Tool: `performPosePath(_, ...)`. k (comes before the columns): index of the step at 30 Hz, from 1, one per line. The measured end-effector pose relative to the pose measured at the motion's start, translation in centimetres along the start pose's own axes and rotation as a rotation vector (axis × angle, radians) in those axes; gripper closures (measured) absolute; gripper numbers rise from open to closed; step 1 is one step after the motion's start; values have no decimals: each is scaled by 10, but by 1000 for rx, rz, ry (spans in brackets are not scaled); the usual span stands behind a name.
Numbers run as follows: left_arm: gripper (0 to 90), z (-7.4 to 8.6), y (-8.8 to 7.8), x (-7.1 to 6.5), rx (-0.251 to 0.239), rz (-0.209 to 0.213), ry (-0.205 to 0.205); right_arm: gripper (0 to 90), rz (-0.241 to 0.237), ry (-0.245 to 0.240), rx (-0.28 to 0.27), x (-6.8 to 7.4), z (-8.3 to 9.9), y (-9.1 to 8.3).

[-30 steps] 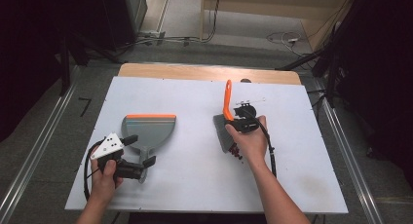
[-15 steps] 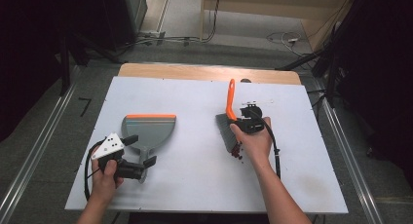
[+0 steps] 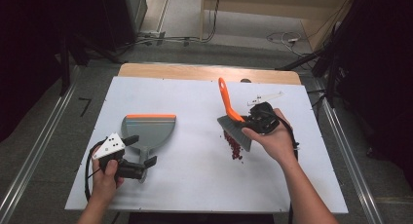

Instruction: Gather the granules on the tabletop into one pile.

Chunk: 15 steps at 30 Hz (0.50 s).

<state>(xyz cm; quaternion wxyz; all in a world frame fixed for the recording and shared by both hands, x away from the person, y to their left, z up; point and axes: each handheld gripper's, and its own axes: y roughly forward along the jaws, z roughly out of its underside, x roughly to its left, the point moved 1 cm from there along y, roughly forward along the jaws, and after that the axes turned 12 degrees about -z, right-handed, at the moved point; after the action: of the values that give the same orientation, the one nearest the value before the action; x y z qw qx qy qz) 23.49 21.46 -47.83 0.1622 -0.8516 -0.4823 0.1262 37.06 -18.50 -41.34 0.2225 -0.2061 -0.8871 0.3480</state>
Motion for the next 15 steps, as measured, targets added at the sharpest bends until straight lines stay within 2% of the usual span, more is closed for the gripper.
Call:
performPosePath(1,0,0,0,0,3,0,1,685,-3,-36,23,2,3,-3)
performPosePath(3,0,0,1,-1,5,-2,1,685,-21,-164,62,6,11,-7)
performPosePath(6,0,1,3,-3,10,3,7,685,-86,-260,97,14,25,-10)
performPosePath(8,0,0,4,-5,15,6,9,685,-127,-294,124,20,33,-10)
performPosePath(10,0,0,4,-5,14,5,10,685,-143,-328,159,25,40,-7)
performPosePath(15,0,0,3,-6,-1,2,16,686,-179,-358,229,31,56,13)
